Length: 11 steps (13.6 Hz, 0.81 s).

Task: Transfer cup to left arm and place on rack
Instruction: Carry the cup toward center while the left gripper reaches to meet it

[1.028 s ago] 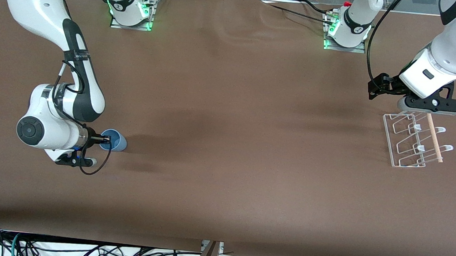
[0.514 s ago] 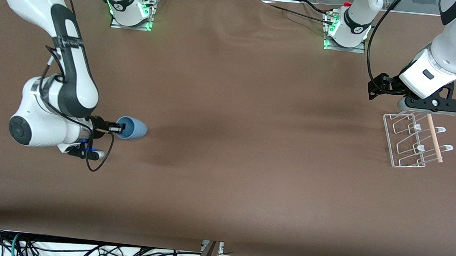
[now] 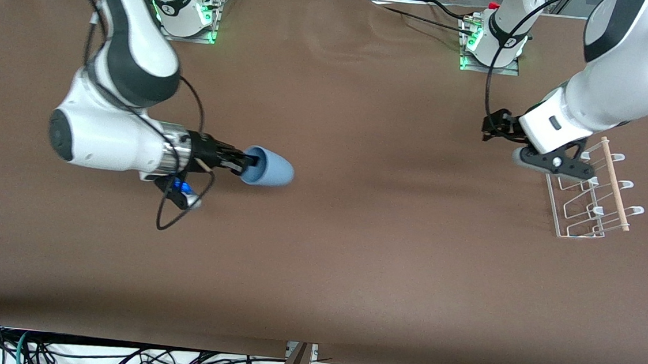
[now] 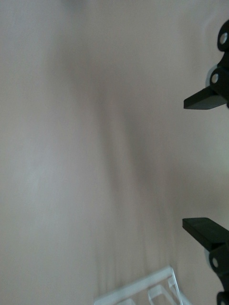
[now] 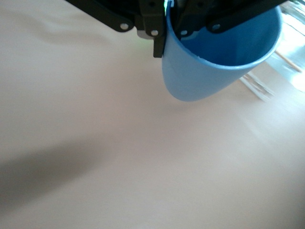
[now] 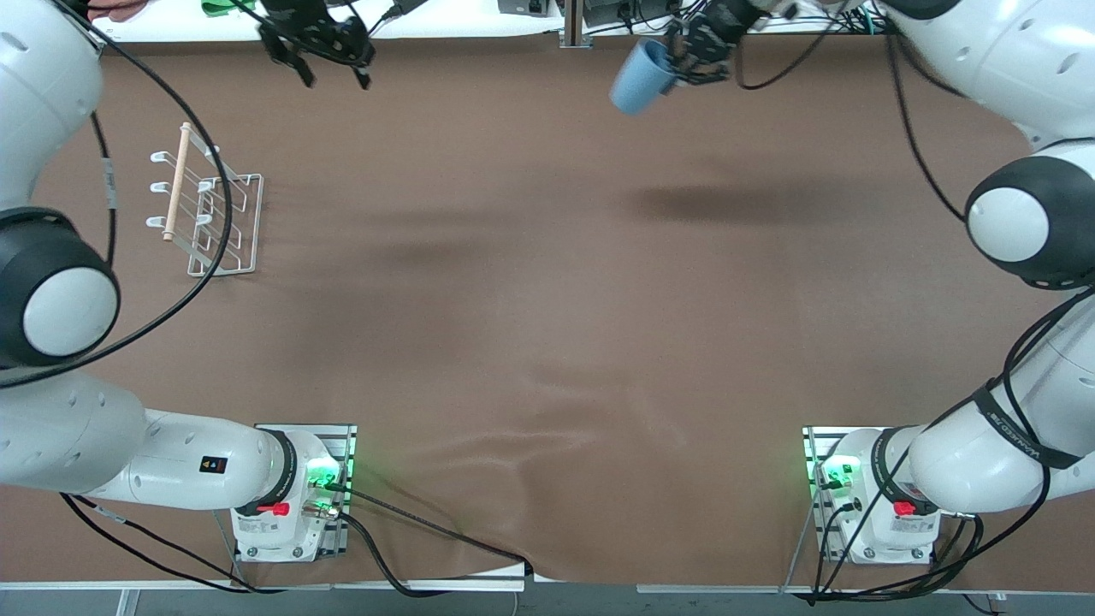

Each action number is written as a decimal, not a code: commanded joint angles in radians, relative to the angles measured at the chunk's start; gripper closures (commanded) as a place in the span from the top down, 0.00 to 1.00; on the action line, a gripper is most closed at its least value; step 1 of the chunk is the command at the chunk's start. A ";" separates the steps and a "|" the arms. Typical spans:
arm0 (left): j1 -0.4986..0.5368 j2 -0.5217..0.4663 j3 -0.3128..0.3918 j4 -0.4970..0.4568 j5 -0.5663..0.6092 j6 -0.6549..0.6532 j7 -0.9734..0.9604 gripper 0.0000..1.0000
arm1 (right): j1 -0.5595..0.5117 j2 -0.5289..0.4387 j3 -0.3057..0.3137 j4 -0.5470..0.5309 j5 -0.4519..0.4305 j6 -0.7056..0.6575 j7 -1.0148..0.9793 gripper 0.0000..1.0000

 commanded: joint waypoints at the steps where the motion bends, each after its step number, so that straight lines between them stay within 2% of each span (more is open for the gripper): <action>1: -0.002 0.093 0.004 0.057 -0.118 -0.004 0.083 1.00 | 0.088 0.080 0.014 0.064 0.030 0.179 0.153 0.00; 4: -0.038 0.119 -0.001 0.073 -0.196 0.062 0.134 1.00 | 0.171 0.092 0.016 0.065 0.050 0.294 0.236 0.00; 8: -0.042 0.156 -0.038 0.064 -0.245 0.229 0.426 1.00 | 0.237 0.100 0.016 0.065 0.189 0.307 0.230 0.00; 11: -0.030 0.184 -0.038 0.067 -0.322 0.266 0.678 1.00 | 0.257 0.102 0.034 0.074 0.250 0.296 0.225 0.00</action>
